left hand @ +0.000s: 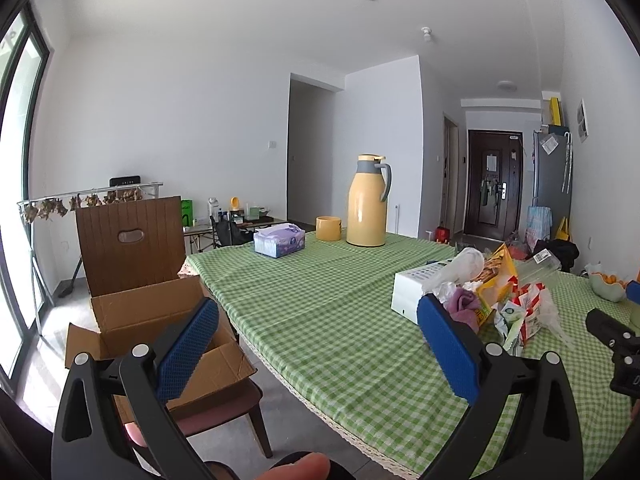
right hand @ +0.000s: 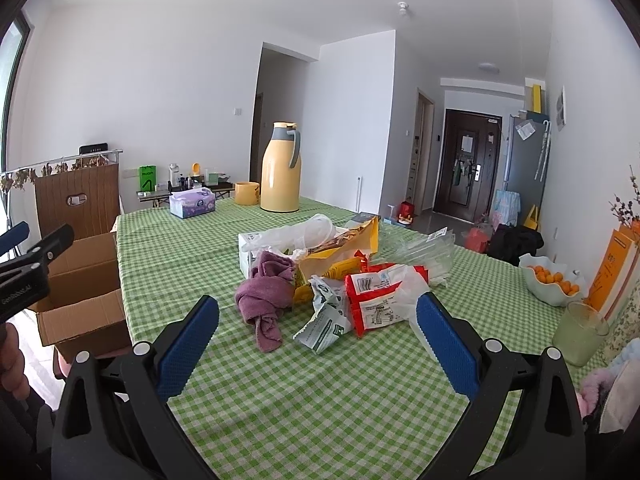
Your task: Collect trash
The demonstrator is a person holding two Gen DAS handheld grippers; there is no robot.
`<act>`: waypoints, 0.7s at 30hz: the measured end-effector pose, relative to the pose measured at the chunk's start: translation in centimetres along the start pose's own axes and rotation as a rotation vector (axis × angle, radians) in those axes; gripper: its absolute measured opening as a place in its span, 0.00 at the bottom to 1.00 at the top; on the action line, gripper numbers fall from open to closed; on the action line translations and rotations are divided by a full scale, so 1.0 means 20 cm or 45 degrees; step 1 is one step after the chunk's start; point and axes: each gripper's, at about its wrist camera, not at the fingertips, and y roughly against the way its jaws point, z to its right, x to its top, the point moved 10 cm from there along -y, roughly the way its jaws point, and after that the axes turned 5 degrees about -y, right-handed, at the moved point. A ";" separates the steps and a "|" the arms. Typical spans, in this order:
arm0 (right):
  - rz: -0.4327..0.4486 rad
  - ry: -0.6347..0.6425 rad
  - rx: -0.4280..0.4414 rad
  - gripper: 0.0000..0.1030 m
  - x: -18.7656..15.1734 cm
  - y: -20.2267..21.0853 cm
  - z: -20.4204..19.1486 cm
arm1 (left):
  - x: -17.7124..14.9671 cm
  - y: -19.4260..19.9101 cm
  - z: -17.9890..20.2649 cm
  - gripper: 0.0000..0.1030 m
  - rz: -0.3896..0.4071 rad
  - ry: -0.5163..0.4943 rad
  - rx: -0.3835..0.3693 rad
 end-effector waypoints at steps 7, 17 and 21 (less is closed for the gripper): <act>-0.016 0.008 -0.011 0.93 -0.01 -0.03 0.01 | 0.01 -0.02 0.04 0.93 0.029 -0.028 -0.021; -0.019 -0.007 -0.028 0.92 0.01 -0.04 0.06 | -0.02 -0.04 0.04 0.93 0.015 -0.032 -0.013; -0.009 -0.020 -0.022 0.93 0.02 -0.03 0.07 | 0.00 -0.04 0.01 0.93 0.017 -0.009 0.018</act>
